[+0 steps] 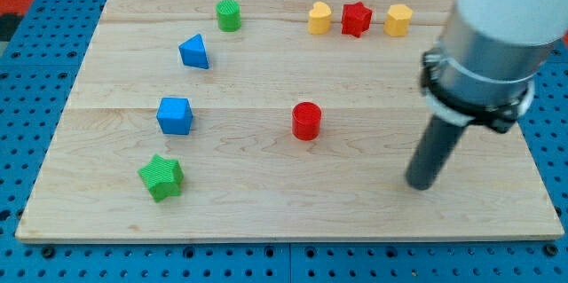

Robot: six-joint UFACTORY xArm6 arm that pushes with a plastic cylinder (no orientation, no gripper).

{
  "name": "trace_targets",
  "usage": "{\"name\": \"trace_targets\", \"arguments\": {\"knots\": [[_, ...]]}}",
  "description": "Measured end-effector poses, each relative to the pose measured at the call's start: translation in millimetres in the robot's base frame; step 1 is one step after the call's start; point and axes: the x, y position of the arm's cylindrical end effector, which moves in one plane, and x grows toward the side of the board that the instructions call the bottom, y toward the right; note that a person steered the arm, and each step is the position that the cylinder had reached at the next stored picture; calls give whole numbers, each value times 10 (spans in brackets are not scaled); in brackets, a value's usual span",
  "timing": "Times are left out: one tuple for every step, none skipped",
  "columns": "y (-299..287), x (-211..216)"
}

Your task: Push the red circle slightly upwards of the board

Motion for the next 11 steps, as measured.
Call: {"name": "trace_targets", "arguments": {"knots": [[-574,-92],[-924,-389],[-930,-668],[-1053,-735],[-1468,-735],[-1291,-735],[-1091,-822],[-1427,-822],[-1386,-850],[-1090,-1066],[-1063,-1235]]}}
